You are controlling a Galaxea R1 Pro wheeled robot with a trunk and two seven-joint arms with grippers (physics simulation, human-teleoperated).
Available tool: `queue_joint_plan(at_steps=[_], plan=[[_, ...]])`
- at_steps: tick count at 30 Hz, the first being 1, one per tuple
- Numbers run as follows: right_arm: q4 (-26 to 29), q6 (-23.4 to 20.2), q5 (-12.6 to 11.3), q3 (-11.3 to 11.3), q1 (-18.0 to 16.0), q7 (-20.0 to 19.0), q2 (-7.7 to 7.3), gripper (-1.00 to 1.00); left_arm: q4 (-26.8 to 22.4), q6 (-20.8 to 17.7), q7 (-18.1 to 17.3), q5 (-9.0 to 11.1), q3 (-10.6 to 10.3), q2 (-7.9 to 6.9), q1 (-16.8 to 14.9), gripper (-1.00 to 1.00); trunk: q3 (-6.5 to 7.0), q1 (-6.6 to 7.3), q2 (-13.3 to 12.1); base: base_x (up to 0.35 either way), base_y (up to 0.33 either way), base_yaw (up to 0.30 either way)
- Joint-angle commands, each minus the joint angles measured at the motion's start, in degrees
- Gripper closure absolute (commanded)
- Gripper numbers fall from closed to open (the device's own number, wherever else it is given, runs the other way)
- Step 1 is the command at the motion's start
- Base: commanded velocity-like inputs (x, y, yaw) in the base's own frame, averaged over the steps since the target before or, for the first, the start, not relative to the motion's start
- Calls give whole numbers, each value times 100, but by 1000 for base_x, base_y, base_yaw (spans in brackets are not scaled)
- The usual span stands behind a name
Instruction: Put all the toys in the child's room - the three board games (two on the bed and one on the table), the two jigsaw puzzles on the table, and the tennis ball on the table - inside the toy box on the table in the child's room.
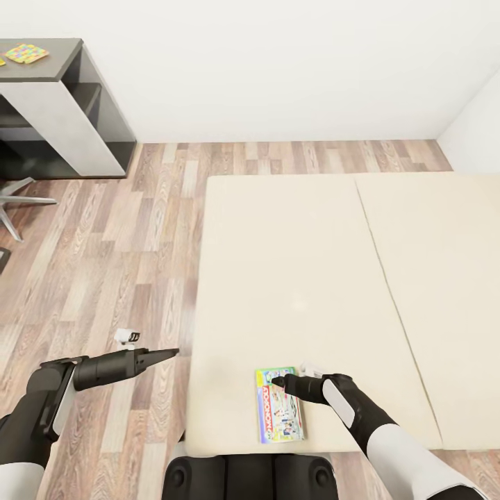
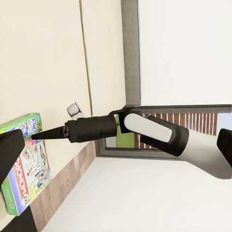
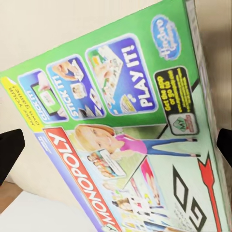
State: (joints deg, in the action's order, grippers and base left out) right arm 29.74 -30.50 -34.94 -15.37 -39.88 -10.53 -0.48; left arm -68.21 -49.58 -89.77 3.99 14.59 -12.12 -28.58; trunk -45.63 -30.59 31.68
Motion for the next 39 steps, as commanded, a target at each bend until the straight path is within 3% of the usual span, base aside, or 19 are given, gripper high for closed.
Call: queue_joint_plan(at_steps=[1,18,39], plan=[[6,-16,5,-19,-2,-10,-5,-100,0,-61,-23,-2,0,-1,0,-100,-5,-2,6,0,61,0],[6,-17,0,-19,-2,-10,-5,-100,0,-61,-23,3,0,-1,-2,-100,-5,-2,6,0,16,0],[6,-17,-3,-19,-2,-10,-10,-100,0,-61,-23,4,0,-1,1,-100,-5,-2,6,0,156,0]])
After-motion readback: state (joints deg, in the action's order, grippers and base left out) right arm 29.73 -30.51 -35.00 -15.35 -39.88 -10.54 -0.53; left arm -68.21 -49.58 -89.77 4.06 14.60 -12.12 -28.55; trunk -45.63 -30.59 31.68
